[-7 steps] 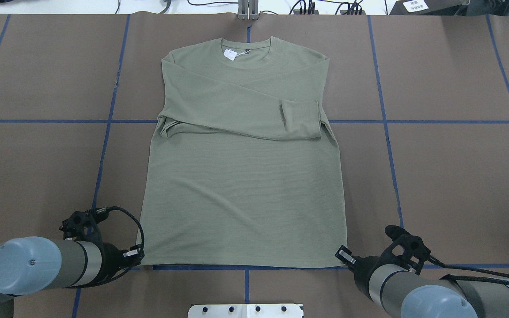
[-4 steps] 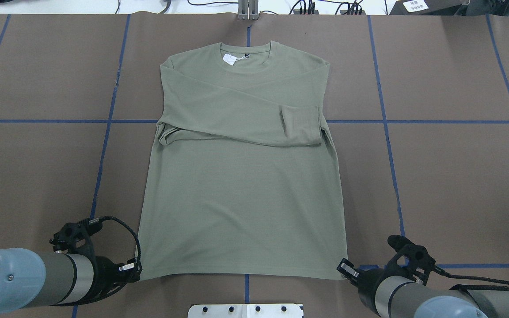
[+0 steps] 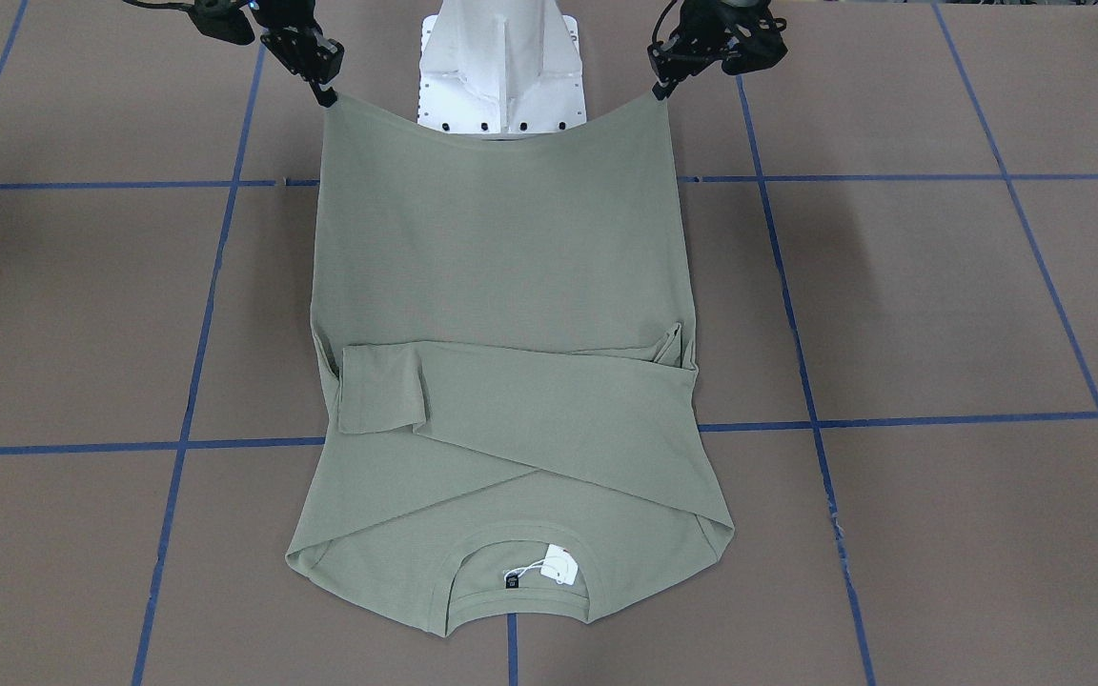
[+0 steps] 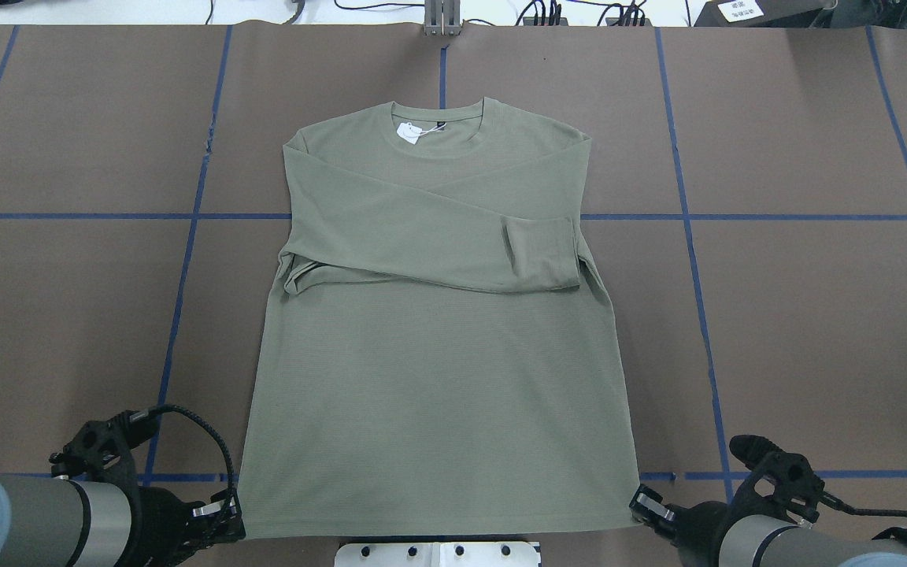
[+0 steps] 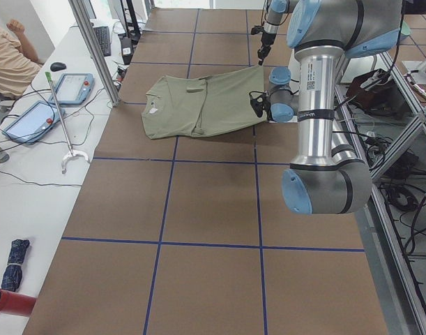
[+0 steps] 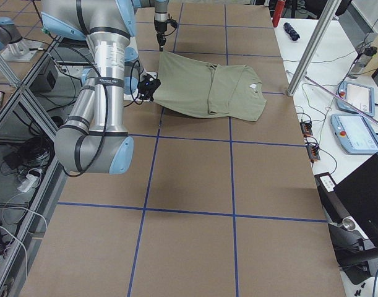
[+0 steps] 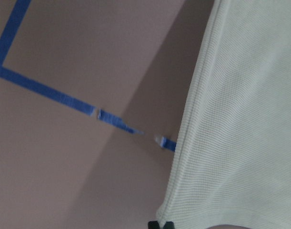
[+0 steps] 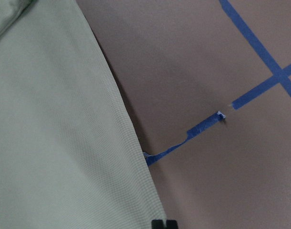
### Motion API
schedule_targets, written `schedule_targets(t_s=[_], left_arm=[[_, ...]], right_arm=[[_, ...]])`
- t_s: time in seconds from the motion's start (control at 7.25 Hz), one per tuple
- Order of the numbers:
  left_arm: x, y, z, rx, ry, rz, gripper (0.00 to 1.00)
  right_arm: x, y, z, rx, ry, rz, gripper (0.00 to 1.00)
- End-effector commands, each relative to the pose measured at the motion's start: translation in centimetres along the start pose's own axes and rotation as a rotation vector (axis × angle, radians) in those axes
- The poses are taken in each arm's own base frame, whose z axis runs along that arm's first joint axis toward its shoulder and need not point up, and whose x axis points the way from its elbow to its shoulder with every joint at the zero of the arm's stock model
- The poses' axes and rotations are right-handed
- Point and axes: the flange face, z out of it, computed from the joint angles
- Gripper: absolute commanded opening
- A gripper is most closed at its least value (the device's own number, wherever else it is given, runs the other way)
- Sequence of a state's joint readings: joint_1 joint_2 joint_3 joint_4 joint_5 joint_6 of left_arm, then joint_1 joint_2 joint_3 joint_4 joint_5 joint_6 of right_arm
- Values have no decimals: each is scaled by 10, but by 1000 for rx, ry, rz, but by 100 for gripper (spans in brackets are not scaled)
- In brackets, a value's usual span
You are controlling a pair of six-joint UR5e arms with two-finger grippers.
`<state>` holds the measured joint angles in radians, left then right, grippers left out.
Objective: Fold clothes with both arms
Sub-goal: 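Lift the hem with both grippers and fold it toward the collar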
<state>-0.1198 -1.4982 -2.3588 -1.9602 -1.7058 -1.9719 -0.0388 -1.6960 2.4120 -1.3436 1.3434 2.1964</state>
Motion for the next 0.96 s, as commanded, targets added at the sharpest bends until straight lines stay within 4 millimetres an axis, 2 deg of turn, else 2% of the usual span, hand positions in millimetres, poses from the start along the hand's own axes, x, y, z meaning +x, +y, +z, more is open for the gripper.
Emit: schedule_targets(t_s=[0.0, 0.14, 0.28, 0.41, 0.55, 0.69, 0.83], left_arm=[[19, -15, -38, 38, 76, -10, 0], [40, -46, -40, 117, 119, 63, 0], [70, -86, -36, 207, 153, 129, 0], [96, -129, -12, 282, 142, 128, 0], [130, -174, 1, 361, 133, 164, 0], [147, -221, 7, 430, 104, 192, 0], [158, -262, 3, 488, 80, 206, 0]], right_arm=[[-25, -50, -16, 86, -64, 20, 0], [-43, -66, -14, 105, -81, -60, 0], [-73, -99, -5, 140, -94, -76, 0], [-112, -138, 4, 147, -61, -76, 0], [-154, -178, 12, 176, -40, -83, 0], [-185, -218, 27, 218, -4, -103, 0], [-206, -264, 39, 276, 22, -98, 0]])
